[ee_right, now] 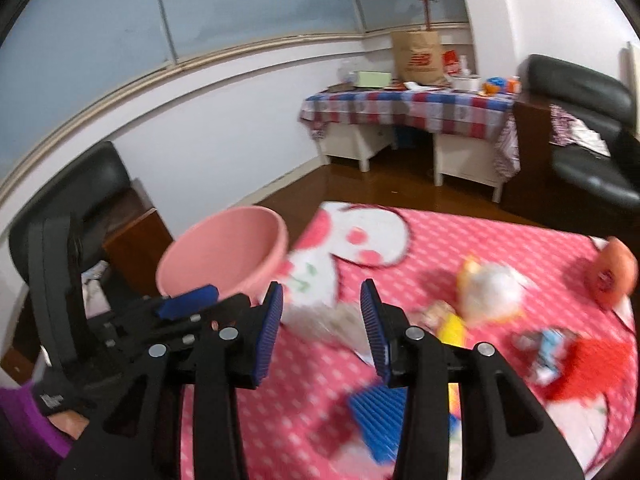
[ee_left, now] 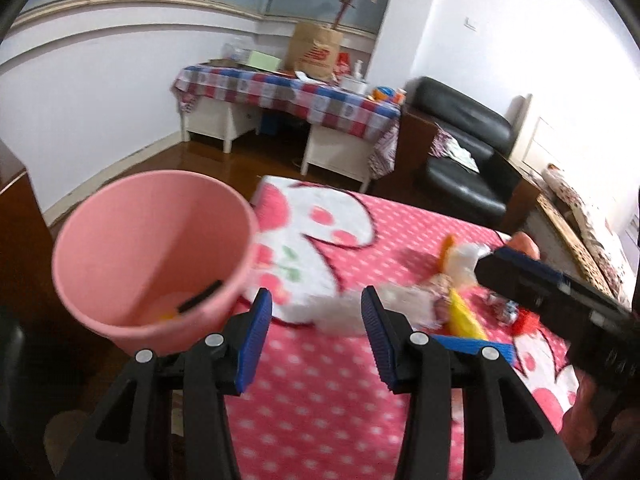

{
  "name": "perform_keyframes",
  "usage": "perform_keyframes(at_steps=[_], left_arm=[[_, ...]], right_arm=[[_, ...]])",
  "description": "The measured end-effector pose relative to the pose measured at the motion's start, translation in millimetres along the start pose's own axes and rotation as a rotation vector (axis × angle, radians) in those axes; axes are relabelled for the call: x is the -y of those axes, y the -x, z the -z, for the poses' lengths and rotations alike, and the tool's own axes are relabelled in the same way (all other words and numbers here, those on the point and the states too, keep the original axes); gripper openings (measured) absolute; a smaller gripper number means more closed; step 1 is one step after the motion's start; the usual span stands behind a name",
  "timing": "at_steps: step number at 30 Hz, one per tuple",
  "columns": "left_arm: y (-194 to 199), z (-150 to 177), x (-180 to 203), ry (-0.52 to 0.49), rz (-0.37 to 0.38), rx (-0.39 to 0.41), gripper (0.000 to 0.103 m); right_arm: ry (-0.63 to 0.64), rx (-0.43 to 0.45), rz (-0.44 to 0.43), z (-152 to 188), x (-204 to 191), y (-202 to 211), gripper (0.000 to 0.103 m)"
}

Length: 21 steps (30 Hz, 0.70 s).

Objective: Collect trash
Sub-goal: 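Bring both open tools back over the trash on the tablecloth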

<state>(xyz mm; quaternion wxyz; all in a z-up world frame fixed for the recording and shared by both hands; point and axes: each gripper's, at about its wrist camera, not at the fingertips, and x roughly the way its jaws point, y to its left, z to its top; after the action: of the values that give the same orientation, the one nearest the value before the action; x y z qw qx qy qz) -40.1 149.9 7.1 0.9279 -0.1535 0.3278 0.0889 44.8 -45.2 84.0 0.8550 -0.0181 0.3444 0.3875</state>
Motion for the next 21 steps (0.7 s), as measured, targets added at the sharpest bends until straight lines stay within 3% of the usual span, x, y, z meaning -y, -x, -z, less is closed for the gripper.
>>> perform_keyframes(at_steps=[4,10,14,21], left_arm=[[-8.5,9.3,33.5,-0.031,0.020,-0.027,0.046],[-15.6,23.0,73.1,-0.099,0.033,-0.069,0.046],[-9.6,27.6,81.5,-0.117,0.030,-0.065,0.046],[-11.8,32.2,76.5,-0.073,0.037,-0.123,0.046]], right_arm=[[-0.027,0.005,0.062,20.0,19.5,17.4,0.041],[-0.100,0.016,0.086,42.0,40.9,36.5,0.041],[-0.126,0.025,0.075,50.6,48.6,44.2,0.041],[-0.151,0.042,0.005,61.2,51.7,53.6,0.041]])
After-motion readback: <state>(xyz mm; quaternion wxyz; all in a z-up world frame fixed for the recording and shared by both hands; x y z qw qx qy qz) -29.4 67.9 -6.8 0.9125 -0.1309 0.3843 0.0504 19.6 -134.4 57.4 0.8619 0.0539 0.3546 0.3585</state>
